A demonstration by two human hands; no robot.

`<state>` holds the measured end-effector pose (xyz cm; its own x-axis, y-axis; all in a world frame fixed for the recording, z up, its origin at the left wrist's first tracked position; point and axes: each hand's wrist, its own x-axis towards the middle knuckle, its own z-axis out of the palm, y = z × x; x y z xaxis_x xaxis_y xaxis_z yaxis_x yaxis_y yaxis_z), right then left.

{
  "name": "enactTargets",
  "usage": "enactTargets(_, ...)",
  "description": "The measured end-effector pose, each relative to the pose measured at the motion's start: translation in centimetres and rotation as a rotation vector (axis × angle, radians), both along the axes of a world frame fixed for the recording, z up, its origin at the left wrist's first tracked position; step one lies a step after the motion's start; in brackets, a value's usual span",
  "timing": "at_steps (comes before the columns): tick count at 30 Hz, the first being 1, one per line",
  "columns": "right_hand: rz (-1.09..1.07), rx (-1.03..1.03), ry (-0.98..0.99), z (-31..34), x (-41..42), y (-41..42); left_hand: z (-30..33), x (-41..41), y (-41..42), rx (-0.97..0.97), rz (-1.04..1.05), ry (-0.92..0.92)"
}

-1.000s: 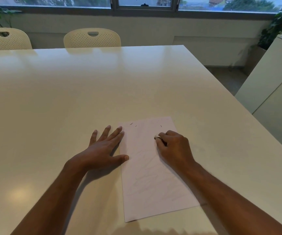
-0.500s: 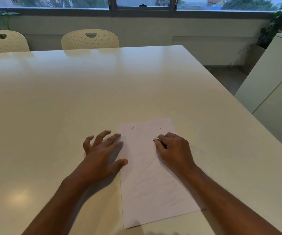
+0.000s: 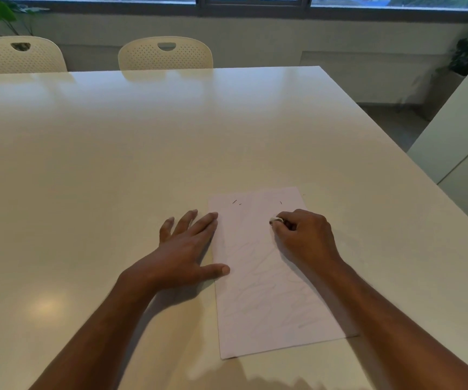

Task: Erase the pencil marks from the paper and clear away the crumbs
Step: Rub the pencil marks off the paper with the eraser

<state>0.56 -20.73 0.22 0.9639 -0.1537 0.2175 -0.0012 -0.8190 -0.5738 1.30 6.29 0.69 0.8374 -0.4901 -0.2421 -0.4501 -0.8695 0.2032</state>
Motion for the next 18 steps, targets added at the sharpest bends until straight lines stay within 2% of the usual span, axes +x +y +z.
enactTargets(3,0.012,-0.056,0.059,0.7,0.0,0.6,0.1,0.1,-0.1,0.015,-0.002,0.025)
enactTargets(5,0.057,-0.101,0.027,0.9,-0.4,1.9,0.1,0.0,-0.2,0.017,-0.002,0.036)
enactTargets(10,0.408,-0.182,-0.008,1.4,-3.1,6.3,0.2,-0.1,-0.3,0.021,-0.001,0.047)
enactTargets(11,0.405,-0.216,-0.010,1.6,-2.5,6.0,0.2,-0.1,-0.3,0.018,-0.003,0.046)
enactTargets(15,0.161,-0.272,-0.030,2.1,0.6,3.6,-0.1,0.0,-0.2,0.002,-0.001,0.029)
enactTargets(16,0.190,-0.282,-0.038,2.1,0.3,4.1,-0.2,0.0,-0.2,-0.001,-0.002,0.028)
enactTargets(18,0.386,-0.281,-0.033,2.2,-1.9,6.2,-0.3,0.1,-0.2,-0.001,-0.007,0.038)
